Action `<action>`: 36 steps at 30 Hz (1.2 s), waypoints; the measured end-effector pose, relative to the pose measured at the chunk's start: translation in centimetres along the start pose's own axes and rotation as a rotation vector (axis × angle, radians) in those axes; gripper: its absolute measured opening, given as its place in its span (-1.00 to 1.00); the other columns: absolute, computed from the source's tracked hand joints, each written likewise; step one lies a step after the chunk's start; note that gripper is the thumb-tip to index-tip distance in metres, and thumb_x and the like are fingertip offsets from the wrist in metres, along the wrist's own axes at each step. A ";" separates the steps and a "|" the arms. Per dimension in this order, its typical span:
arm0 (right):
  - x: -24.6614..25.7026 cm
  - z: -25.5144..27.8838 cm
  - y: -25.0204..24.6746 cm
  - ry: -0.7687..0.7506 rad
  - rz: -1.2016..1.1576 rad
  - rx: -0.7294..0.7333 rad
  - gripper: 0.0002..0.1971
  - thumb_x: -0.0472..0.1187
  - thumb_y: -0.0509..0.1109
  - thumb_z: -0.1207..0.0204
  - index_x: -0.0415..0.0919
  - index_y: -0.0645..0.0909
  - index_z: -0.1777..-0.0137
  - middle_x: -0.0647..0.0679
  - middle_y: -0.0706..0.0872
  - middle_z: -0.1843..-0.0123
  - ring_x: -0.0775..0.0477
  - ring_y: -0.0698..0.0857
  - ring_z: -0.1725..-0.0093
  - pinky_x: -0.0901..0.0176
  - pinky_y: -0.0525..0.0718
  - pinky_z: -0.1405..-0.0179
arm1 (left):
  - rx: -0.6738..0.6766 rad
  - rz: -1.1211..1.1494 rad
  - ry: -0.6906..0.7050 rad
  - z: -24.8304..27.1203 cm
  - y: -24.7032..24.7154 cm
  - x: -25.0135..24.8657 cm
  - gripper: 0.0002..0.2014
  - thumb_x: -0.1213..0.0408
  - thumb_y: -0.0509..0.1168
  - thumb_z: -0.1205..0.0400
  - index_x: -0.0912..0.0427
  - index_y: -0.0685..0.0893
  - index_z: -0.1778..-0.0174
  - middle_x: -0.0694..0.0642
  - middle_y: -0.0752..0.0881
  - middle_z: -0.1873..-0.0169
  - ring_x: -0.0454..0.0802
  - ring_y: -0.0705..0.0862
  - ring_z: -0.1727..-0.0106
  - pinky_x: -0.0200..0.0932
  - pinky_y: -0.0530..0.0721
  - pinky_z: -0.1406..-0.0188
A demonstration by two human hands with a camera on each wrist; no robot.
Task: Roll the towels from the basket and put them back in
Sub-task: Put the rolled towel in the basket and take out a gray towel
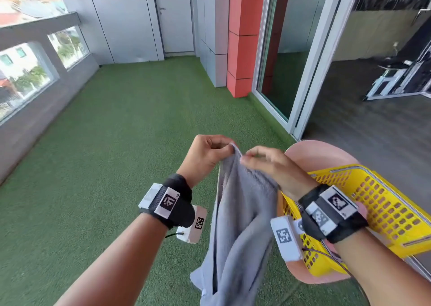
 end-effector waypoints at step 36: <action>0.8 -0.6 0.0 -0.043 0.144 0.069 -0.67 -0.04 0.54 -0.42 -0.28 0.62 -0.01 -0.03 0.72 0.16 0.06 0.66 0.16 0.11 0.58 0.14 | -0.021 -0.021 0.042 -1.9 -0.9 0.0 -0.94 0.50 0.39 -0.57 0.42 0.75 0.11 0.30 0.78 0.23 0.02 0.66 0.22 -0.05 0.63 0.10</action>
Point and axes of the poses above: each hand's wrist, its own z-axis away from the middle knuckle, its own y-axis out of the palm, x = y × z, the point moved 6 cm from there along -z, towards the middle knuckle
